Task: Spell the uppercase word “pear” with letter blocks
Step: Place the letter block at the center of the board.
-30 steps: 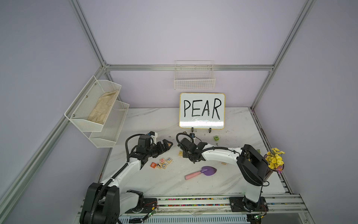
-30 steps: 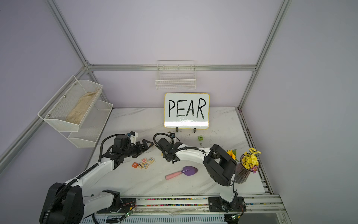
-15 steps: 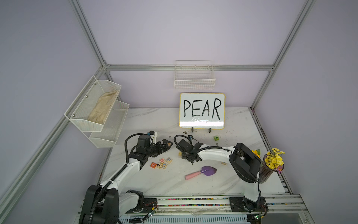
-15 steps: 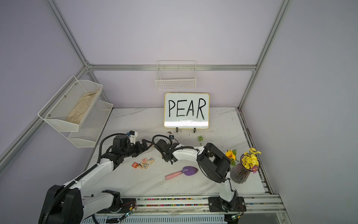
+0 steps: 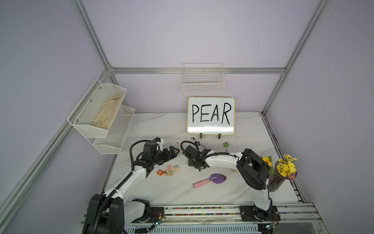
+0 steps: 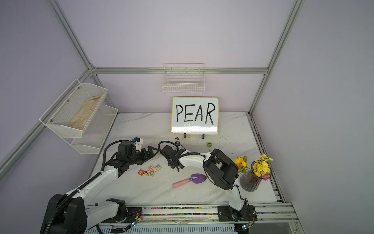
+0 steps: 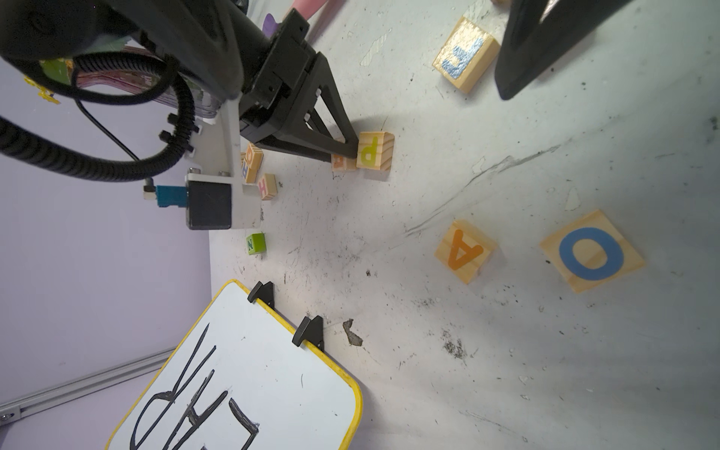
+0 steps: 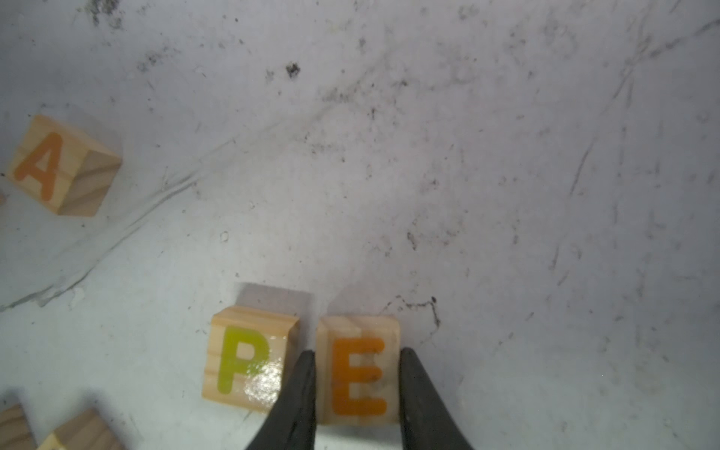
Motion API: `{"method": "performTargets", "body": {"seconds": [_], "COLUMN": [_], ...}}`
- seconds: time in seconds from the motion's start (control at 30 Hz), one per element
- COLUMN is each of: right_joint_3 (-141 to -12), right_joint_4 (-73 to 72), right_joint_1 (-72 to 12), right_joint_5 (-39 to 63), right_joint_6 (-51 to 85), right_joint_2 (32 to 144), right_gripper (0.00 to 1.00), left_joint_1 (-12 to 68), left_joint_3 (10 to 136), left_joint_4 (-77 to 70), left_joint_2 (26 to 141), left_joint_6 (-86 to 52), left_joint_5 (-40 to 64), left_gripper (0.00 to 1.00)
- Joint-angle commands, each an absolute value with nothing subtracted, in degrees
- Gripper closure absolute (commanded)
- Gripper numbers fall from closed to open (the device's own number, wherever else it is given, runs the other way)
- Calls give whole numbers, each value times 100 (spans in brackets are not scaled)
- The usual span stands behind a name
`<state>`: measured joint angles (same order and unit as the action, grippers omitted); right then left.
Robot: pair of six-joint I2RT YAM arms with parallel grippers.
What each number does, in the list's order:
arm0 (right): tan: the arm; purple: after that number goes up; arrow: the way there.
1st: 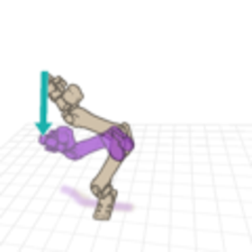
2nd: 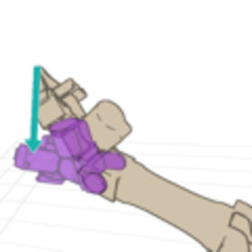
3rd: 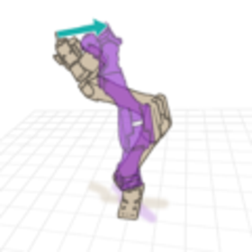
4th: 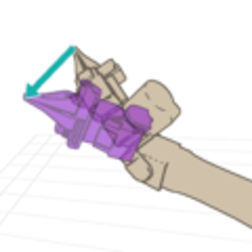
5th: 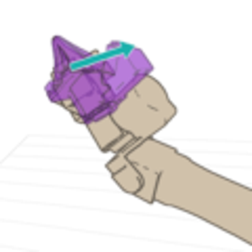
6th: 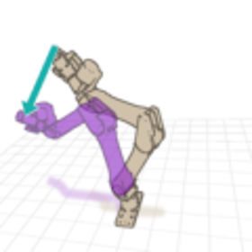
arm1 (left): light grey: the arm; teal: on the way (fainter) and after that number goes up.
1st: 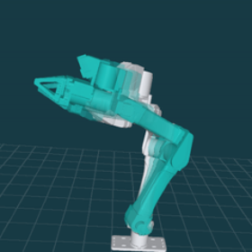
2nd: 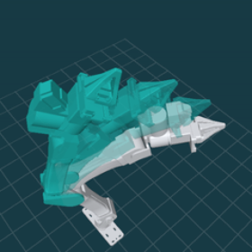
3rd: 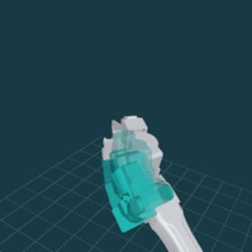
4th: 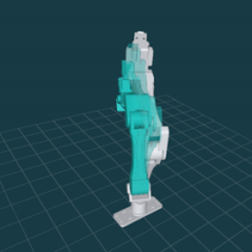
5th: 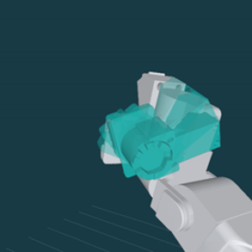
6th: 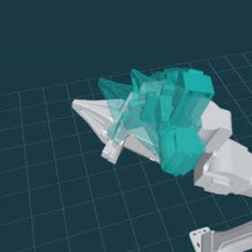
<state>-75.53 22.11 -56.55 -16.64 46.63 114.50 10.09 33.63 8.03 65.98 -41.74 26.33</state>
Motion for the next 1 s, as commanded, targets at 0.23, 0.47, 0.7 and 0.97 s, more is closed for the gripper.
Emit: {"method": "performTargets", "body": {"seconds": [0.23, 0.47, 0.7, 0.97], "right_joint_3": [-7655, -7690, -7684, -7649], "right_joint_4": [2263, 2303, 2338, 2334], "right_joint_1": [-5670, -5672, -5707, -5726], "right_joint_5": [-1607, -1567, -1581, -1591], "right_joint_6": [4626, 4619, 4620, 4617], "right_joint_2": [11592, 11625, 11655, 11618], "right_gripper": [77, 77, 77, 76], "left_joint_1": [927, 907, 888, 886], "left_joint_3": [3806, 3806, 3797, 3797], "left_joint_4": [750, 762, 754, 756], "left_joint_2": [6478, 6486, 6486, 6486], "left_joint_6": [-4034, -4043, -4053, -4061], "left_joint_5": [2611, 2602, 2601, 2602], "left_gripper": [0, 0, 0, 0]}}
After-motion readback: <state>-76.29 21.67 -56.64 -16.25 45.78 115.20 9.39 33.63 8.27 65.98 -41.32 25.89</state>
